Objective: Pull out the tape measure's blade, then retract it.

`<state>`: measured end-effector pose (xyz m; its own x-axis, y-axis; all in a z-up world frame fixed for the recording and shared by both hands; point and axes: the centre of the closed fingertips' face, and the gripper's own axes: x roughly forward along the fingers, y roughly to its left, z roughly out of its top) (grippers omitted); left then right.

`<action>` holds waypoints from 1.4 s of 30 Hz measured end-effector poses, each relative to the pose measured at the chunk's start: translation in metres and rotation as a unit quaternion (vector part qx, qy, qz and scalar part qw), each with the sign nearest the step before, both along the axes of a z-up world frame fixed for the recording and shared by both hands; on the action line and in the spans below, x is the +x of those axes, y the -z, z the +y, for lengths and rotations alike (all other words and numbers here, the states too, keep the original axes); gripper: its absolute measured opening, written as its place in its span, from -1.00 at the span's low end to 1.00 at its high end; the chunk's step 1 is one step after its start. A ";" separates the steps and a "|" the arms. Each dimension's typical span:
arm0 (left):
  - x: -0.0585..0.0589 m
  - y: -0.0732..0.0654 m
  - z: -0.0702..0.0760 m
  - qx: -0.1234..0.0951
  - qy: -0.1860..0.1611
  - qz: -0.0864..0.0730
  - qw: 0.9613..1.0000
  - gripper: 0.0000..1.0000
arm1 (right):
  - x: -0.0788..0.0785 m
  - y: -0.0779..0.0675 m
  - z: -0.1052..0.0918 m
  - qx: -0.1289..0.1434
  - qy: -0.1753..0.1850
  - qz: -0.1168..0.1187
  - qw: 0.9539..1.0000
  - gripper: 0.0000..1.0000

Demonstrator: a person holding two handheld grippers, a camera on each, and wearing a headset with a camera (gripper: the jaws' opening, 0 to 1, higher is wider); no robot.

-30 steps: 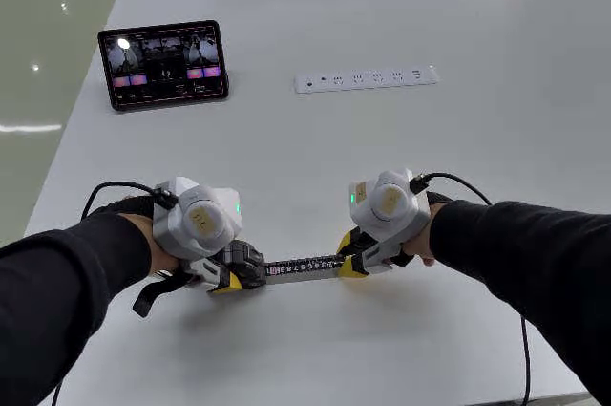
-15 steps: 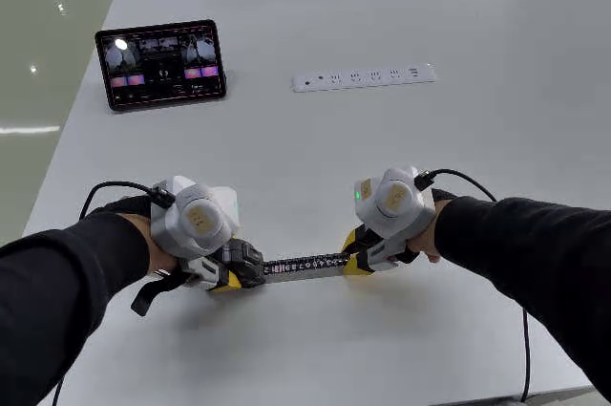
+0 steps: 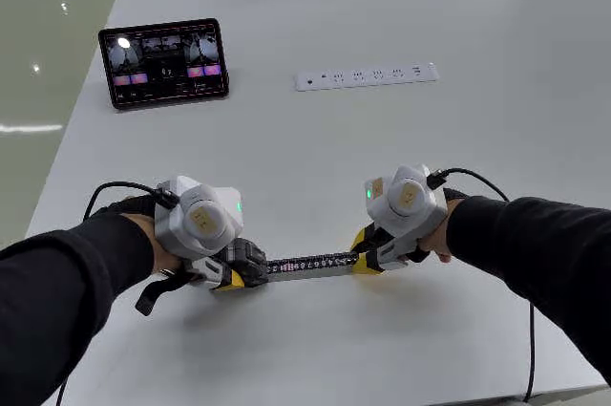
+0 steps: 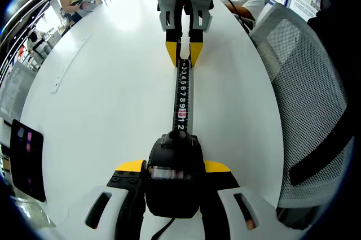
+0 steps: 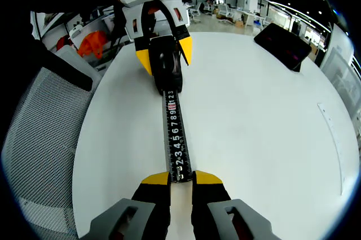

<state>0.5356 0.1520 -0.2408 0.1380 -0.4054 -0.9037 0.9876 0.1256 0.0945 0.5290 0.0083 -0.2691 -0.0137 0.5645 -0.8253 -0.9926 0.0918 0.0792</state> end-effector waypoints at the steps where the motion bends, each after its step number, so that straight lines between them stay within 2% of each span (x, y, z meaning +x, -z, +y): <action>1: 0.000 0.000 0.000 0.000 -0.001 0.000 1.000 -0.37 | 0.000 0.000 0.000 0.000 0.000 0.000 1.000 -0.81; 42: 0.001 0.001 0.000 -0.003 -0.006 0.002 1.000 -0.36 | 0.000 0.000 -0.034 -0.010 0.015 0.002 1.000 -0.81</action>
<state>0.5363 0.1517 -0.2420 0.1399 -0.4092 -0.9017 0.9863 0.1376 0.0907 0.5292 -0.0261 -0.2688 -0.0011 0.5475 -0.8368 -0.9891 0.1227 0.0816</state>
